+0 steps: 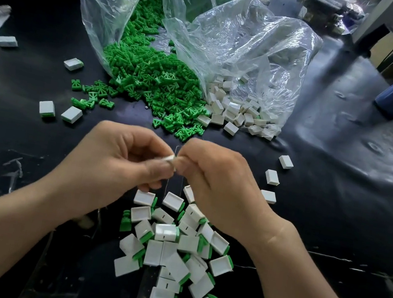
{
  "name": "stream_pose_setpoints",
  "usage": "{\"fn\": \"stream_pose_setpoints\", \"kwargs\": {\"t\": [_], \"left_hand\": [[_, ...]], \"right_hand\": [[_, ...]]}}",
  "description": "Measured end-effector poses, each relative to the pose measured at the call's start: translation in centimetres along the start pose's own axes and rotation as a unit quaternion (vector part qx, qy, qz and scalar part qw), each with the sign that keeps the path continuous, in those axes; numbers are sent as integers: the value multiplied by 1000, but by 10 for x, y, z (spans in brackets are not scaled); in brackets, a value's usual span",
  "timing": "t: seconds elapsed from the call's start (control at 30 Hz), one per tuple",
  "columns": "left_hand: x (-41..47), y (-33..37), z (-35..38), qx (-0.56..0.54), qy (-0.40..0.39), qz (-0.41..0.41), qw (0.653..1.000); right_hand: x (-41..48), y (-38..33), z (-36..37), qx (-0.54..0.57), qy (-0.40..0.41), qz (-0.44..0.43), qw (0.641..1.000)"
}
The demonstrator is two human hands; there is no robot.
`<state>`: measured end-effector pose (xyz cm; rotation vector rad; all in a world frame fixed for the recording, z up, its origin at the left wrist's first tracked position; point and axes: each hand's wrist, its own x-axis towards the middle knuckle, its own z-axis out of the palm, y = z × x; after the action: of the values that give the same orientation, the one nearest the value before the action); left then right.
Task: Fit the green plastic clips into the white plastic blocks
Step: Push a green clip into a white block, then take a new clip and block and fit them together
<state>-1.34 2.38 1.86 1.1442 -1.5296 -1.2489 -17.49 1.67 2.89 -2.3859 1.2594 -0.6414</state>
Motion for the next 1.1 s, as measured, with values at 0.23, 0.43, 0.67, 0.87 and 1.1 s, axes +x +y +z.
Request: {"fn": "stream_pose_setpoints", "kwargs": {"t": [0.23,0.43,0.67,0.87,1.1], "left_hand": [[3,2,2,-115,19,-17,993],[2,4,2,-137,-11,-17,990],[0,5,5,-153,-26,3,988],[0,4,6,-158,-26,6,987],[0,1,6,-178,-22,4,984]], "right_hand": [[3,3,1,405,-22,206,891],[5,-8,3,586,-158,237,758],[3,-11,8,594,-127,248,755],[2,-13,11,575,-110,248,772],[1,-14,9,594,-103,233,763]]}}
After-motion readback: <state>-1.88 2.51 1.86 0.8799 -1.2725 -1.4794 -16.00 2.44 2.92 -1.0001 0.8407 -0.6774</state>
